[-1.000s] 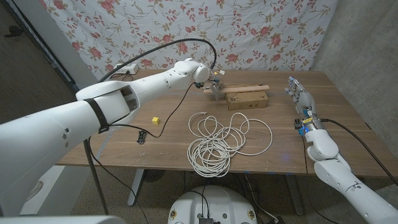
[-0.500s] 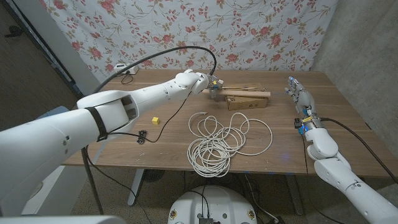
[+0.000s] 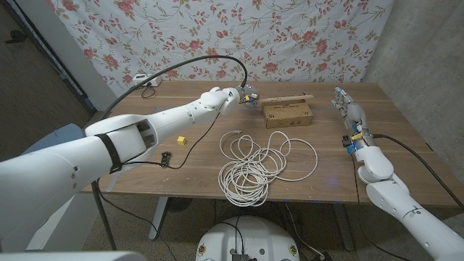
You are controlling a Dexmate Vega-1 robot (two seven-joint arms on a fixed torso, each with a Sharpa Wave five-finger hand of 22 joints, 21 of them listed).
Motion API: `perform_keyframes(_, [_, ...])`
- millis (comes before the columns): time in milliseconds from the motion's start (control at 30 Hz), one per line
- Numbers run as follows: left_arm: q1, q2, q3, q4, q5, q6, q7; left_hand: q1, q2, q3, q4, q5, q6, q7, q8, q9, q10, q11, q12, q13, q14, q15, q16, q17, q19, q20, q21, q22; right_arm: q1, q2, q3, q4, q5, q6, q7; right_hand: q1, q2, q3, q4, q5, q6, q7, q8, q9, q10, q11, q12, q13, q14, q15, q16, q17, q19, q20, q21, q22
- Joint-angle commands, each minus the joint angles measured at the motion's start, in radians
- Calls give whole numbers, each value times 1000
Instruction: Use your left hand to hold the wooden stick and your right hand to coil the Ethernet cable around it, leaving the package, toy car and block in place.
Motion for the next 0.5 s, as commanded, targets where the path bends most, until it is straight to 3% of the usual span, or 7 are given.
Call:
perform_keyframes(33, [67, 42, -97, -60, -56, -2, 177, -63, 2, 55, 123, 51, -4, -6, 43, 86, 37, -8, 266, 442, 349, -257, 96, 123, 77, -33, 114, 20, 8, -10, -4, -12, -11, -14, -4, -4, 3, 1, 0, 6, 8, 2, -5, 2, 8, 1, -3, 4, 4, 1, -2, 4, 3, 5, -1, 4])
perform_keyframes(67, [74, 46, -108, -67, -62, -4, 194, -86, -5, 40, 133, 67, 3, -11, 63, 116, 46, -14, 320, 525, 380, -257, 126, 175, 86, -37, 152, 40, 6, -13, -4, -19, -15, -18, -8, -4, 3, 1, -1, 6, 8, 1, -5, 2, 8, 1, -3, 4, 4, 1, -2, 4, 4, 4, -1, 4])
perform_keyframes(100, [83, 50, -120, -77, -71, -2, 207, -116, -18, 32, 138, 101, -5, -18, 93, 168, 54, -12, 401, 666, 416, -258, 182, 269, 105, -42, 215, 80, 4, -15, -3, -25, -17, -22, -11, -4, 3, 1, -1, 6, 8, 2, -5, 2, 8, 0, -3, 4, 4, 1, -2, 4, 4, 4, -1, 4])
perform_keyframes(167, [99, 65, -155, -113, -109, -2, 207, -149, -47, 32, 143, 135, -6, -28, 127, 221, 74, -12, 474, 744, 425, -253, 246, 373, 117, -46, 265, 123, -5, -26, -1, -49, -28, -40, -24, -4, 4, 1, -1, 6, 9, 1, -4, 2, 9, 2, -3, 4, 4, 1, -2, 4, 4, 3, -1, 4])
perform_keyframes(333, [105, 98, -215, -169, -208, -37, 113, -187, -59, 51, 143, 192, -7, -11, 202, 333, 79, 9, 602, 748, 412, -224, 376, 583, 80, -34, 350, 231, -13, -43, -3, -84, -33, -72, -24, 1, 9, 5, -3, 7, 17, 8, -2, 2, 15, 3, -2, 4, 10, 14, -1, 3, 5, 2, -1, 4])
perform_keyframes(500, [113, 130, -271, -208, -305, -79, 28, -210, -58, 78, 142, 226, -16, 2, 275, 444, 57, 12, 706, 748, 392, -237, 486, 780, 51, -45, 444, 351, -17, -62, -13, -116, -41, -101, -13, 5, 16, 9, -5, 7, 31, 15, 2, 2, 26, 7, 2, 4, 22, 27, 3, 3, 8, 2, 0, 4])
